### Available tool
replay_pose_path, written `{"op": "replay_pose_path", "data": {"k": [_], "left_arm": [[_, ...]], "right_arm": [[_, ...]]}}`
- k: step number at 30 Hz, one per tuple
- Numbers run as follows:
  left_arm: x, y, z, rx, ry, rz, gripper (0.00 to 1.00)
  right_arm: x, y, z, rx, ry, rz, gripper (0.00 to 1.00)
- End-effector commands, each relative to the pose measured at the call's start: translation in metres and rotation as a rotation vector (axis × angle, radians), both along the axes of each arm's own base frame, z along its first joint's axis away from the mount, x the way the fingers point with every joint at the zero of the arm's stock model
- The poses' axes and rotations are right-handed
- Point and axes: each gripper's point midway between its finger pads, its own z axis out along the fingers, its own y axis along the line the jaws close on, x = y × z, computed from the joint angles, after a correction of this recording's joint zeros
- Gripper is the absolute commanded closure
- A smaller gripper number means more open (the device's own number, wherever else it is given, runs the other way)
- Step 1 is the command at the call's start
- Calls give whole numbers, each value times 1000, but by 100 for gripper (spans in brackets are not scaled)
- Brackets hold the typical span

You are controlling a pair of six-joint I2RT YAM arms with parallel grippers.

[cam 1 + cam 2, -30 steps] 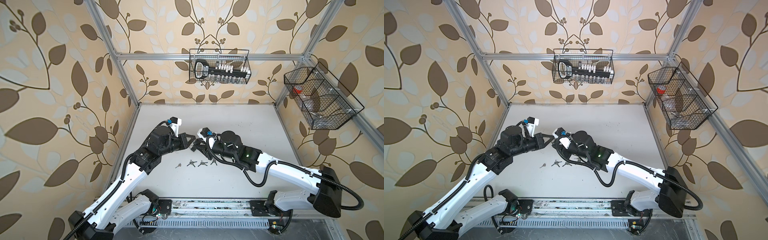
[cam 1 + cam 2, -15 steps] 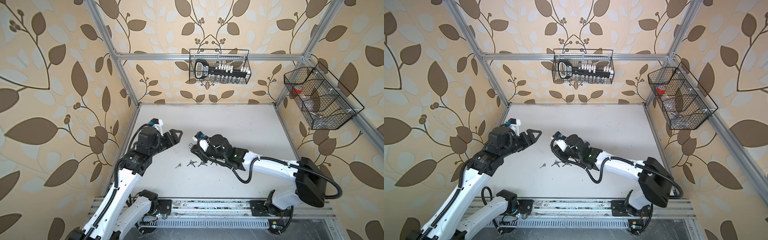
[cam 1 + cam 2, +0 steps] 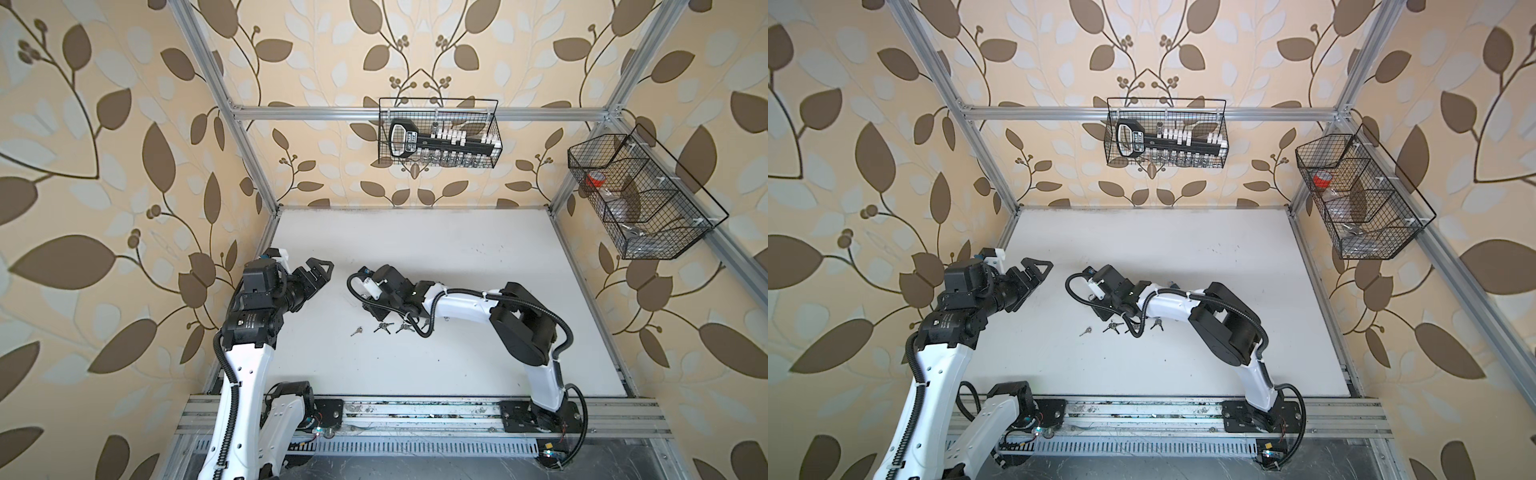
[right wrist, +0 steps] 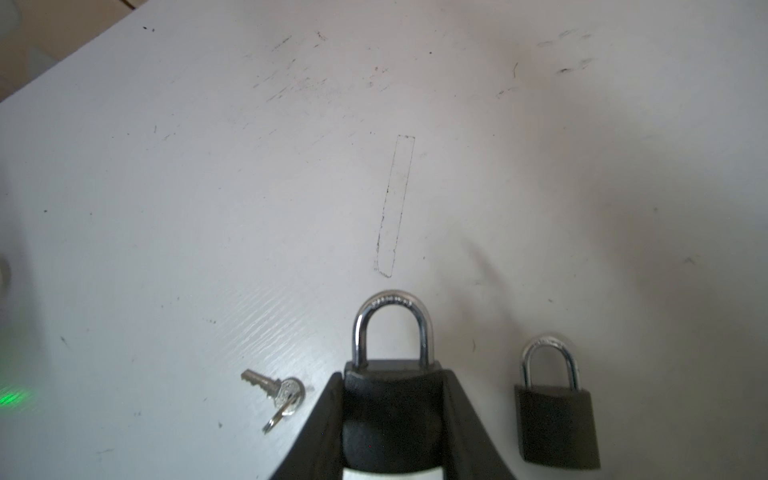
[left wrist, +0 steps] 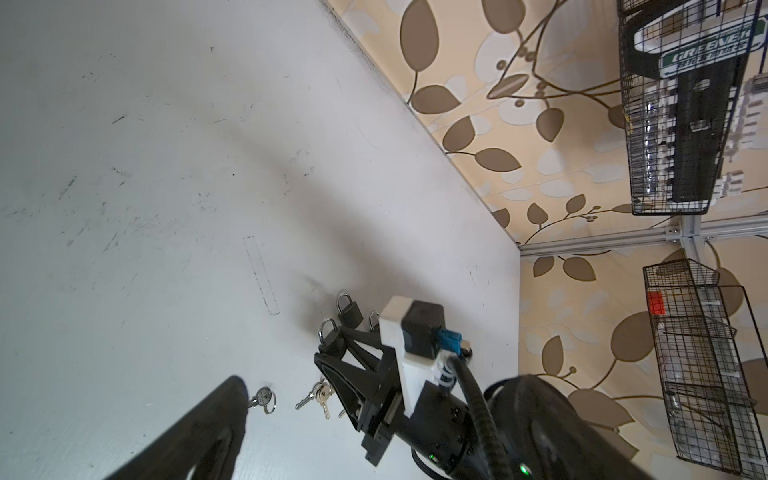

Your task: Lock with the key

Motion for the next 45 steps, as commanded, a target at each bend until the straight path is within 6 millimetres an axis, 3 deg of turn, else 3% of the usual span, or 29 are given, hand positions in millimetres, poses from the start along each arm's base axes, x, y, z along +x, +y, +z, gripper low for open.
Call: {"op": "replay_pose_path", "data": {"k": [1, 9, 16, 23, 25, 29, 32, 37, 41, 45], "left_arm": [[-8, 8, 12, 62, -34, 20, 1], [-11, 11, 22, 83, -58, 31, 1], [-9, 9, 20, 71, -53, 21, 1], [-8, 7, 21, 65, -57, 14, 1], [-8, 7, 21, 62, -57, 13, 1], [-8, 6, 20, 56, -56, 10, 1], [-8, 6, 21, 58, -58, 12, 1], [-17, 16, 31, 133, -76, 50, 1], [-24, 22, 40, 214, -120, 55, 1], [-21, 27, 44, 243, -145, 72, 1]], "right_arm": [[9, 3, -18, -80, 29, -5, 93], [26, 17, -40, -168, 45, -8, 93], [35, 6, -49, -217, 26, -42, 93], [41, -1, -59, -240, 38, -62, 85], [42, -2, -61, -244, 44, -66, 81], [42, -1, -65, -246, 59, -51, 61], [39, 3, -63, -229, 74, -31, 52], [45, 13, -40, -161, 76, -14, 47], [52, 18, 20, -38, 45, -6, 44], [56, -10, 91, 134, -32, -63, 28]]}}
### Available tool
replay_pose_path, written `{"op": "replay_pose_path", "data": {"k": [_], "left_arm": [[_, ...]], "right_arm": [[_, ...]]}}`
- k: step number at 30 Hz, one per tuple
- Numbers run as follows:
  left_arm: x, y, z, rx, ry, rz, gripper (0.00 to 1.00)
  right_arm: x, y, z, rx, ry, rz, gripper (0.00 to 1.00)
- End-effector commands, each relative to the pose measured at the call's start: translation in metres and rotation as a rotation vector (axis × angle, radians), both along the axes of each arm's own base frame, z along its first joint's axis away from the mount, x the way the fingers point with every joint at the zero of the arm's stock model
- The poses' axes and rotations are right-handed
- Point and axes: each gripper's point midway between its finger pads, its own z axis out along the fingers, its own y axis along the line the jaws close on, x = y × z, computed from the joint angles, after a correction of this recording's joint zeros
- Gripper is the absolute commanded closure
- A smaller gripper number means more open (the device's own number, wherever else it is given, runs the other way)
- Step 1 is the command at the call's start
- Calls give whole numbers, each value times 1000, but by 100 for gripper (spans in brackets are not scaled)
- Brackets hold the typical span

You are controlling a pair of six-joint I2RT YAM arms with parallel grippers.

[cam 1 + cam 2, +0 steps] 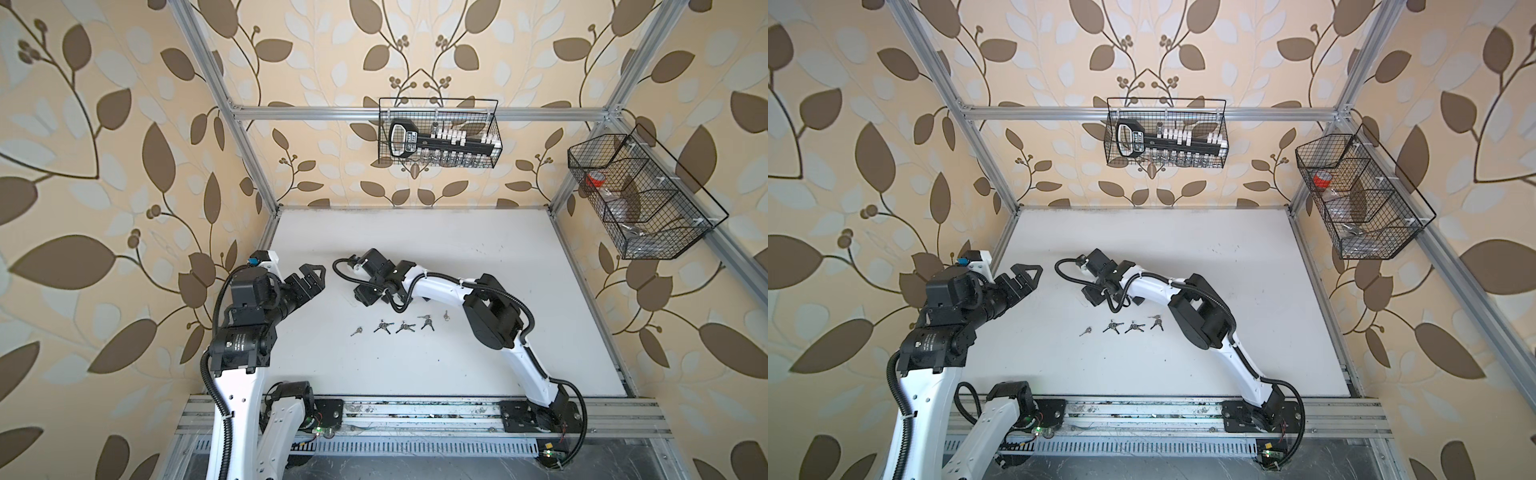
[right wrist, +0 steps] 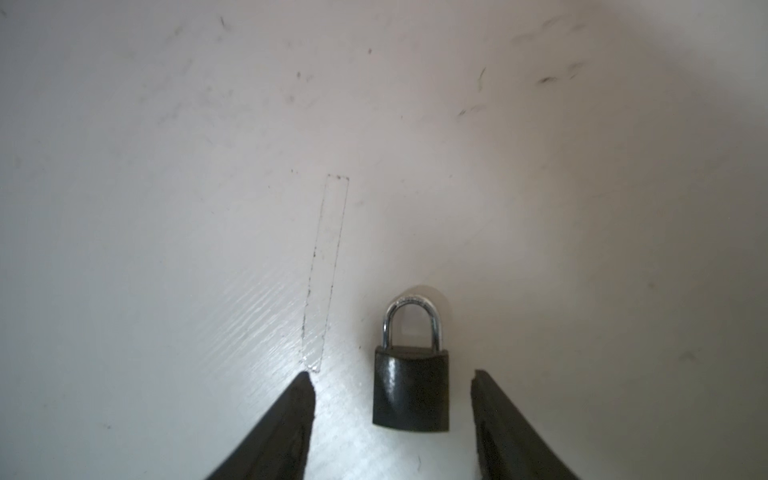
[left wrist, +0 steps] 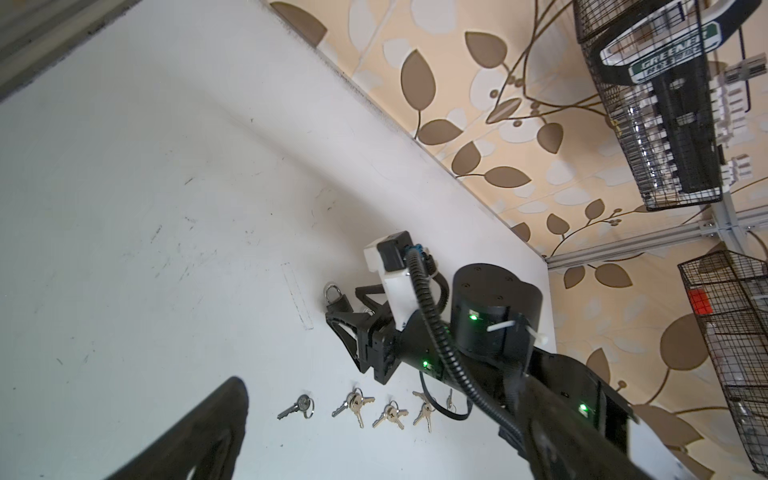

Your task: Lock with the key

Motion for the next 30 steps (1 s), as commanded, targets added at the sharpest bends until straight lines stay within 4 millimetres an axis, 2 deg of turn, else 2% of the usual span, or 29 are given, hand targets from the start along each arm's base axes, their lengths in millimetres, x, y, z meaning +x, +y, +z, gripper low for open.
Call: {"op": "replay_pose_path", "data": {"k": [1, 2, 4, 6, 9, 11, 13, 16, 20, 21, 23, 27, 30], "left_arm": [[3, 12, 13, 68, -58, 37, 1], [6, 14, 11, 63, -68, 57, 1], [14, 21, 4, 58, -98, 101, 1], [24, 31, -7, 56, -123, 160, 1], [43, 42, -24, 84, -197, 204, 1], [56, 38, -33, 114, -270, 155, 1], [66, 33, -42, 147, -317, 108, 1], [76, 38, -68, 220, -304, 108, 1], [83, 42, -87, 404, -292, 147, 1], [86, 41, -92, 494, -280, 150, 1], [92, 39, -102, 625, -242, 158, 1], [104, 39, -133, 671, -201, 144, 1], [111, 40, -154, 696, -179, 131, 1]], "right_arm": [[8, -24, 100, 227, -108, -52, 6], [9, -41, 120, 275, -135, -83, 1], [14, -84, 137, 321, -175, -165, 1], [21, -135, 155, 357, -255, -295, 1], [31, -215, 170, 367, -391, -536, 1], [35, -268, 176, 376, -471, -708, 1], [34, -308, 176, 394, -500, -784, 2], [28, -377, 166, 417, -561, -909, 2], [10, -453, 135, 227, -699, -1055, 2], [6, -465, 125, 174, -721, -1077, 2], [4, -470, 107, 83, -723, -1025, 2], [4, -473, 81, 3, -728, -977, 2], [10, -476, 65, 32, -669, -965, 1]]}}
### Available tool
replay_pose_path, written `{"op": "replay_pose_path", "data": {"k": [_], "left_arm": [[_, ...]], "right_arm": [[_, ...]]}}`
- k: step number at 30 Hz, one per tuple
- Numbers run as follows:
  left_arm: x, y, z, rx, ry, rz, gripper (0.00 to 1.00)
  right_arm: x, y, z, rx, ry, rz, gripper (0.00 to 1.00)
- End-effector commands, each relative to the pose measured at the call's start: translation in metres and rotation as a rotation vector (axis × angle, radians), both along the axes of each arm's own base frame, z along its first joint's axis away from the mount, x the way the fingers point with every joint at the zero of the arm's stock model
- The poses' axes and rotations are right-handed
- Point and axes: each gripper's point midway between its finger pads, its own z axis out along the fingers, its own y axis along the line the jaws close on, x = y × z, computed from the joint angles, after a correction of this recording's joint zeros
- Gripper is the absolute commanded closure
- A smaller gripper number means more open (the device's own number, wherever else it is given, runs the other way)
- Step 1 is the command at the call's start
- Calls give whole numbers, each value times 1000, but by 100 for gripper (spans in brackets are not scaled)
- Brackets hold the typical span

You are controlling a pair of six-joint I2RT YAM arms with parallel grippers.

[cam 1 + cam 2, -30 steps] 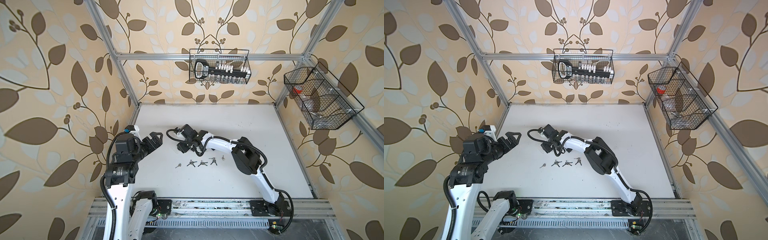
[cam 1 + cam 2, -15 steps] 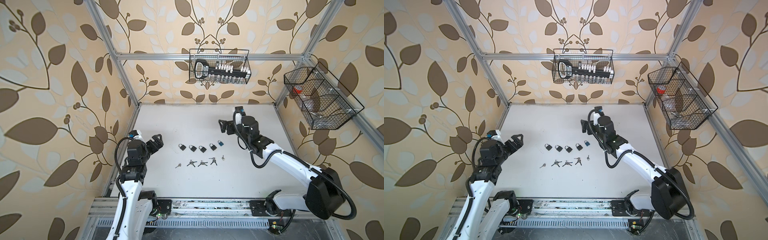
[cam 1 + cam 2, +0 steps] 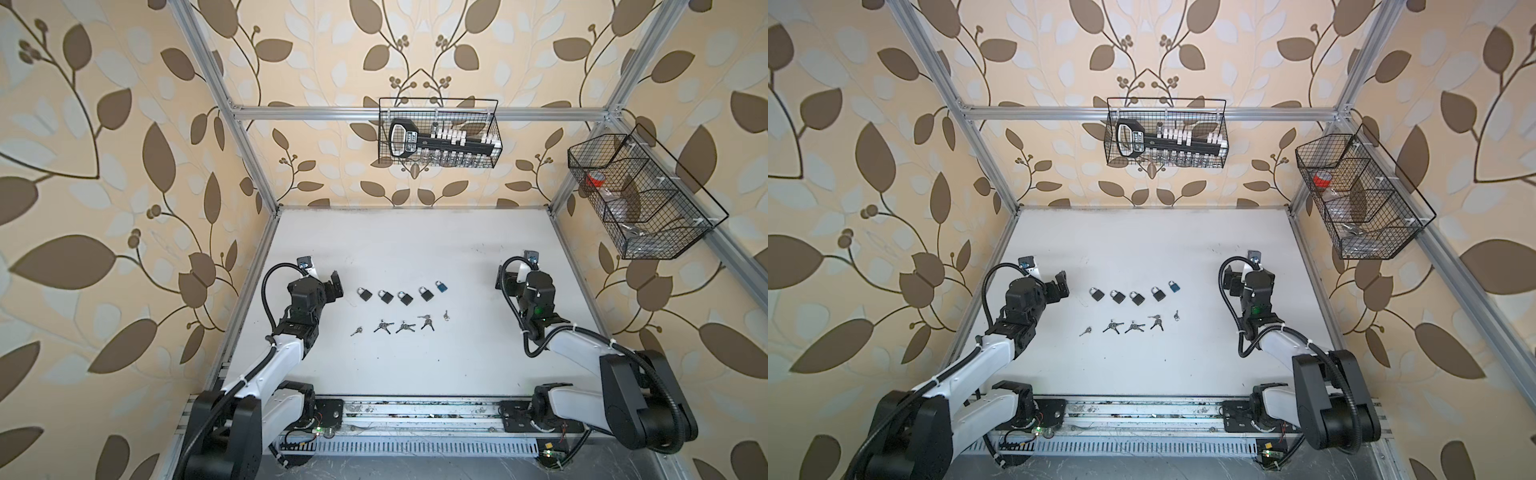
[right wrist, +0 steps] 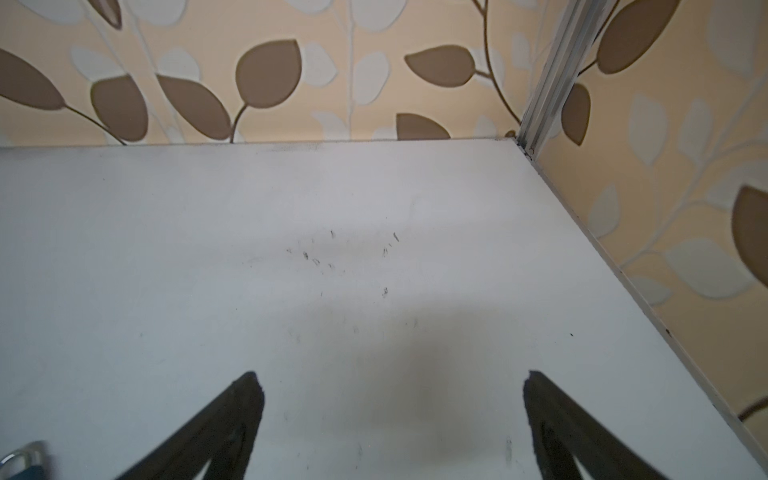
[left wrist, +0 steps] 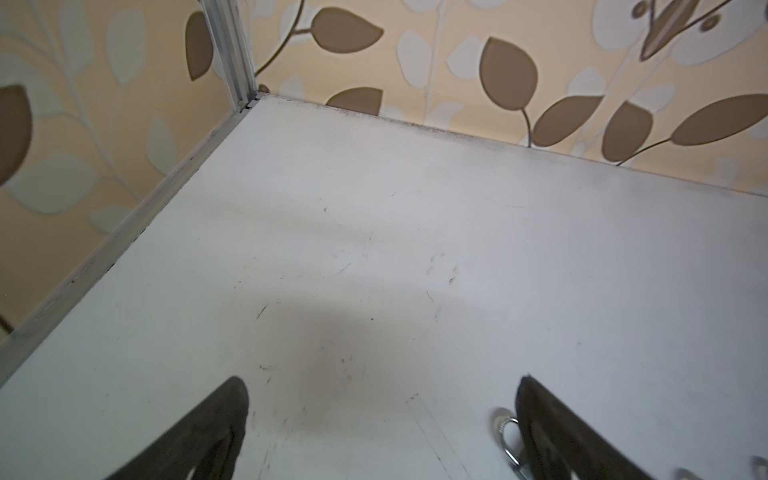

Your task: Lock with the key

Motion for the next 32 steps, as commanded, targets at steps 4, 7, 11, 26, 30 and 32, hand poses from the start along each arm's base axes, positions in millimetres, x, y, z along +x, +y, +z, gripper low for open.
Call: {"op": "replay_pose_path", "data": {"k": [4, 7, 11, 26, 30, 32], "left_arm": [[22, 11, -16, 84, -70, 6, 1], [30, 10, -31, 69, -44, -18, 1], [40, 9, -48, 32, 29, -61, 1], [43, 5, -50, 40, 50, -74, 1], [45, 6, -53, 35, 68, -72, 1], [40, 5, -50, 38, 42, -76, 1]], "right_arm": [[5, -4, 3, 74, -142, 68, 1], [0, 5, -6, 71, -165, 124, 1], [0, 7, -11, 77, -164, 145, 1], [0, 5, -12, 84, -162, 142, 1], [1, 5, -12, 85, -160, 141, 1], [1, 5, -12, 87, -158, 144, 1]]}}
